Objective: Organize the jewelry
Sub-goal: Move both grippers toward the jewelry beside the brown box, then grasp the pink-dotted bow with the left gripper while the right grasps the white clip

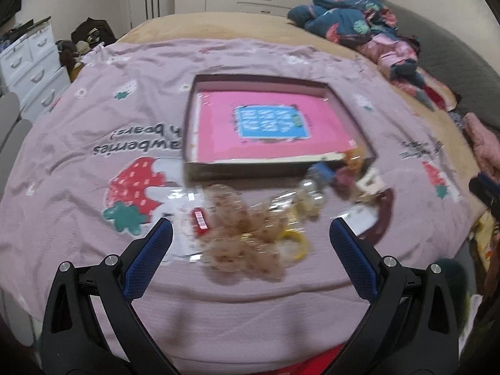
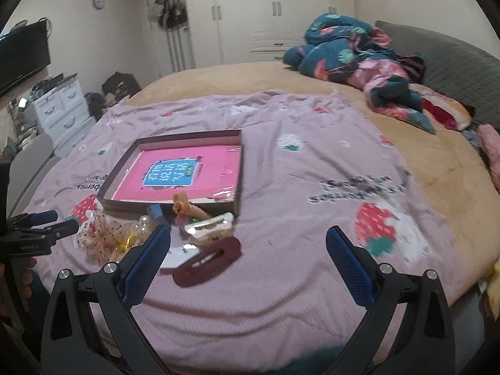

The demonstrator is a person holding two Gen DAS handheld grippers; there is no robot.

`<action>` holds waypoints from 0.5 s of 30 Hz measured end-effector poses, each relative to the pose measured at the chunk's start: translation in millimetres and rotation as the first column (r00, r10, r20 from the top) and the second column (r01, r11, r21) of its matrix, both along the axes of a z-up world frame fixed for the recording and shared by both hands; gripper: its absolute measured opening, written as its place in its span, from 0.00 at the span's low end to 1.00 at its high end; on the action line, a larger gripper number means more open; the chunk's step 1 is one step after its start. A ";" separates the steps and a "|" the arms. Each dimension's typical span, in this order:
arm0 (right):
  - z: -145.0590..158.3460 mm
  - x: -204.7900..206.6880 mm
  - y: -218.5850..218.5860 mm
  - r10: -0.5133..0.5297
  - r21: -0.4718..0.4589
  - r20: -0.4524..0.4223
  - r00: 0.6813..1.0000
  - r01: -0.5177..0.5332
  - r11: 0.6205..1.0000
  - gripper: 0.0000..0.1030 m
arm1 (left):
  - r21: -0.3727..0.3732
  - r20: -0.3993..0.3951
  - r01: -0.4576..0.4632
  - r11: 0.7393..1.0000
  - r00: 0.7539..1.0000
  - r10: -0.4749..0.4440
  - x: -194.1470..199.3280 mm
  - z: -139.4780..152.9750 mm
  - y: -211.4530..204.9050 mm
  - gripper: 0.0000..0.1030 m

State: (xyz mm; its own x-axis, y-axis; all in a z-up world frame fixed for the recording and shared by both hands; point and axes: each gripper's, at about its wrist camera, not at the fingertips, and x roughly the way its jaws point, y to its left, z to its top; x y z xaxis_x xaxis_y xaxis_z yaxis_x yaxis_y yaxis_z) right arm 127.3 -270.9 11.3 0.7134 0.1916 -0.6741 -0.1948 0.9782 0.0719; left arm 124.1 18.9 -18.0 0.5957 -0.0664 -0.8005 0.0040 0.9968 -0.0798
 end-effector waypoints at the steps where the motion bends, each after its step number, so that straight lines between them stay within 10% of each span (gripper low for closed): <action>1: -5.4 7.6 4.0 0.013 0.002 -0.011 1.000 -0.013 1.000 0.96 | 0.009 -0.006 0.002 1.000 1.000 -0.001 0.5 -3.5 4.3 0.91; 15: -83.5 70.3 54.4 0.142 -0.057 -0.188 0.972 -0.156 0.986 0.96 | -0.025 -0.085 0.113 0.993 0.990 -0.114 10.4 -49.3 6.4 0.66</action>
State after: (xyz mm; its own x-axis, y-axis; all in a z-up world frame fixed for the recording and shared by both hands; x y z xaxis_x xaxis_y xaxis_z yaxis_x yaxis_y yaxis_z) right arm 197.6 -216.6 -72.2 0.5436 0.2332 -0.8063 -0.3287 0.9431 0.0511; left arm 134.5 25.3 -67.3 0.5125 -0.1459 -0.8462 0.1094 0.9885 -0.1042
